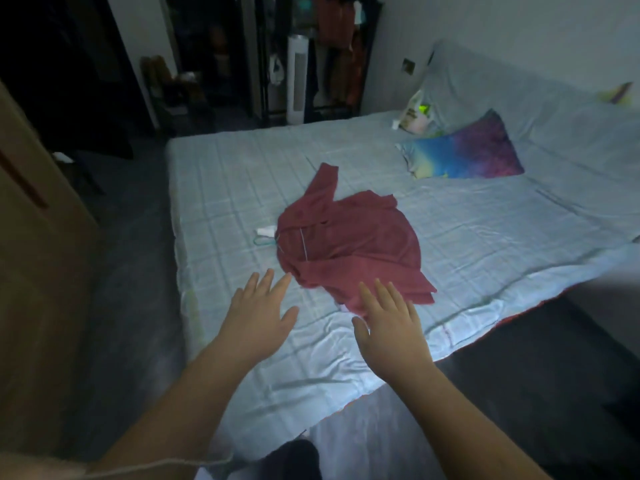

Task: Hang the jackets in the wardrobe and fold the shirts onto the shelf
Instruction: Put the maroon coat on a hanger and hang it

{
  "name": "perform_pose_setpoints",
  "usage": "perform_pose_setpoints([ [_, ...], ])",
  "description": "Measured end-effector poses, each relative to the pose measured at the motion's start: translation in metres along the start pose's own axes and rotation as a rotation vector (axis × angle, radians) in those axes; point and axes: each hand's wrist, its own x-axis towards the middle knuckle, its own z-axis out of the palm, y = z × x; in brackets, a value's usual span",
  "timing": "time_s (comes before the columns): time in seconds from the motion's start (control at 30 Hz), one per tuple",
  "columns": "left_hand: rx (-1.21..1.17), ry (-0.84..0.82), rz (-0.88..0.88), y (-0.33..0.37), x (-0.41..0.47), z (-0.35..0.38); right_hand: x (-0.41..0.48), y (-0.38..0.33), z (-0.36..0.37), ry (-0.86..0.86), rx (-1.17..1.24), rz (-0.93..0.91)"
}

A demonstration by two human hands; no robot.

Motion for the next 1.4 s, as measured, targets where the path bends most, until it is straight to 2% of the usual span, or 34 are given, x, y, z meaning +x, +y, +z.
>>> perform_pose_setpoints([
  [0.33, -0.101, -0.119, -0.154, -0.038, 0.185, 0.040, 0.207, 0.023, 0.034, -0.141, -0.047, -0.092],
  [0.57, -0.160, -0.099, -0.270, -0.035, 0.252, 0.066, 0.300, 0.051, 0.065, -0.217, -0.034, -0.166],
  [0.8, -0.206, -0.102, -0.506, -0.001, 0.296, 0.116, 0.386, 0.107, 0.113, -0.347, -0.016, -0.381],
  [0.97, -0.274, -0.043, -0.715, 0.045, 0.333, 0.149, 0.457, 0.154, 0.134, -0.455, -0.022, -0.582],
  [1.13, -0.391, 0.010, -0.898, 0.069, 0.367, 0.186, 0.522, 0.179, 0.172, -0.508, -0.009, -0.684],
  [1.2, -0.444, 0.037, -0.949, 0.068, 0.376, 0.206, 0.537, 0.184, 0.199, -0.566, 0.037, -0.664],
  [1.4, -0.594, 0.129, -1.058, 0.046, 0.398, 0.276, 0.528, 0.187, 0.296, -0.891, 0.056, -0.579],
])
